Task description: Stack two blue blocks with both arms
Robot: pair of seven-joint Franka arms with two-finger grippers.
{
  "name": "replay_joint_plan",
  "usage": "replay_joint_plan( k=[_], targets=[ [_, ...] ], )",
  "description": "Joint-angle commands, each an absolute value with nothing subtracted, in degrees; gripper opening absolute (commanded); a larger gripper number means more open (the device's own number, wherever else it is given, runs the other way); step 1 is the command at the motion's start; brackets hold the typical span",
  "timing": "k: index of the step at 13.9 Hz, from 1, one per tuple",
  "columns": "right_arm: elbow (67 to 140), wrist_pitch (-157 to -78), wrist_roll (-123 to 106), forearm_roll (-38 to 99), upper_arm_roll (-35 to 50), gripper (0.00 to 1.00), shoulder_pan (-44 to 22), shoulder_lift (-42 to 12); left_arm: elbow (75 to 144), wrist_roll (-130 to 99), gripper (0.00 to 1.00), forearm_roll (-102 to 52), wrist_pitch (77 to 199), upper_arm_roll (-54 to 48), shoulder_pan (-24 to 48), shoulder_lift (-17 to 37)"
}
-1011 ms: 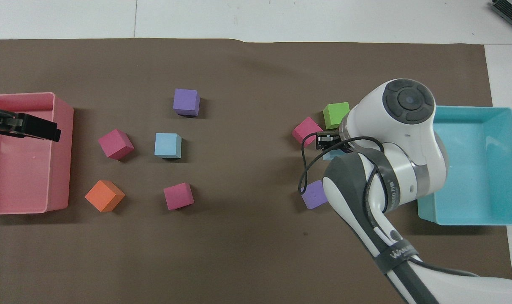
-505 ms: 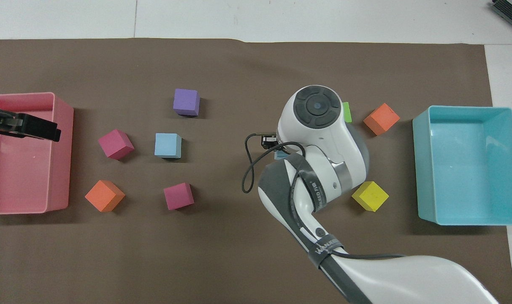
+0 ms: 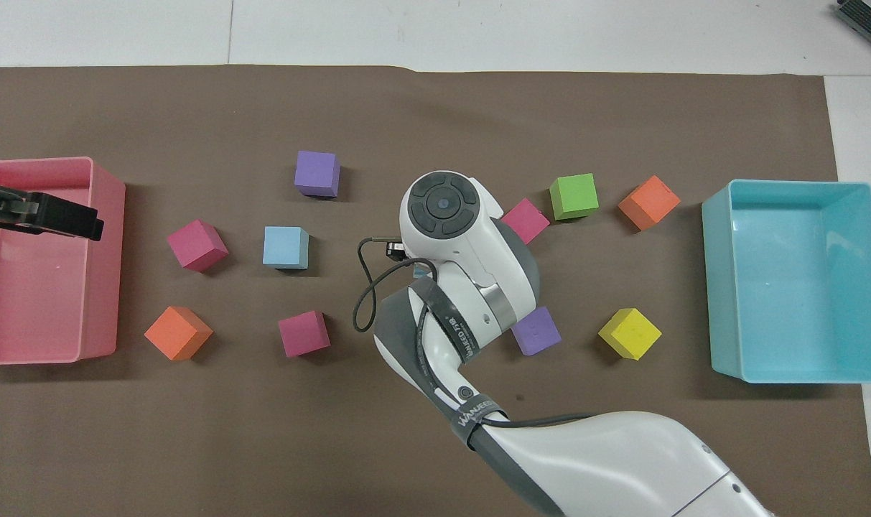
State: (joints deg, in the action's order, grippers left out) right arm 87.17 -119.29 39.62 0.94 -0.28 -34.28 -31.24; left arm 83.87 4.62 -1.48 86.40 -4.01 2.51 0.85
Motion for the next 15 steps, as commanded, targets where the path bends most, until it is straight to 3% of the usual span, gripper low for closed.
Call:
replay_joint_plan(
  k=[1,15],
  targets=[
    [85.52,-120.67,42.01,1.14,0.44,0.0,-35.15,-33.31,83.5,4.66,1.0,-1.23,86.57,-3.78,2.99,0.79],
    [90.26,-123.04,33.05,-0.88,0.44,0.0,-35.95,-32.7,84.11,4.57,1.0,-1.41,92.19,-3.78,4.66,2.11]
  ],
)
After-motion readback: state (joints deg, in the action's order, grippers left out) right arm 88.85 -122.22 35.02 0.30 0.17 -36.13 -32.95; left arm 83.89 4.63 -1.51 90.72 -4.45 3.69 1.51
